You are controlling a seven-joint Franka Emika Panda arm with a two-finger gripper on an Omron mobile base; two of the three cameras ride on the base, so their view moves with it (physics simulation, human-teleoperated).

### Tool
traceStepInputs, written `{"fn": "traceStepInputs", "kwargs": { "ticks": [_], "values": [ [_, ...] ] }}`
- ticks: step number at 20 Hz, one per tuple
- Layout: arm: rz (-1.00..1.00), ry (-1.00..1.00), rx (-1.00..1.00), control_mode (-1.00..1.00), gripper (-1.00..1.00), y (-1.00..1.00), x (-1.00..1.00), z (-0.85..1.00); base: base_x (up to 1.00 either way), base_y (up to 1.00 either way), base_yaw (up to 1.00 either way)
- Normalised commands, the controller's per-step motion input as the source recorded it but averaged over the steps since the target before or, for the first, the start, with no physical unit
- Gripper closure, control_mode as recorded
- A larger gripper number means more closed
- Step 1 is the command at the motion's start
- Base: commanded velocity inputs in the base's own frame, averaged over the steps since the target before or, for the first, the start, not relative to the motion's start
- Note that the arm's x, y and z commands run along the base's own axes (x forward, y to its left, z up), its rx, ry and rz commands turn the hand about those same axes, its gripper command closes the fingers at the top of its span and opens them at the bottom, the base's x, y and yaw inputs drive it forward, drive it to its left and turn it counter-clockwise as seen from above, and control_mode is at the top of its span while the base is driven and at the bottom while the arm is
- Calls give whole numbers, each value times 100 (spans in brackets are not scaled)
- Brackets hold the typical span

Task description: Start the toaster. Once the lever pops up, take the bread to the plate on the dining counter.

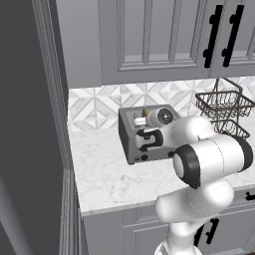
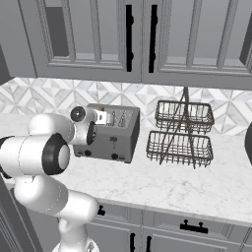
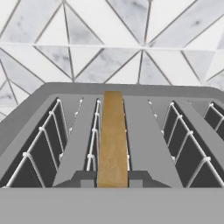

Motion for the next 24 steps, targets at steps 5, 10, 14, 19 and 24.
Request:
{"fn": "traceStepInputs", "kwargs": {
  "ticks": [5, 10, 14, 19, 24],
  "values": [
    [0, 0, 0, -100, 100, 0, 0, 0, 0, 0, 0],
    [0, -2, 0, -100, 100, 0, 0, 0, 0, 0, 0],
    [0, -2, 0, -100, 100, 0, -3, 8, 0, 0, 0],
    [0, -3, 0, -100, 100, 0, -7, 45, 0, 0, 0],
    [0, 0, 0, -100, 100, 0, -23, 75, 0, 0, 0]
  ]
}}
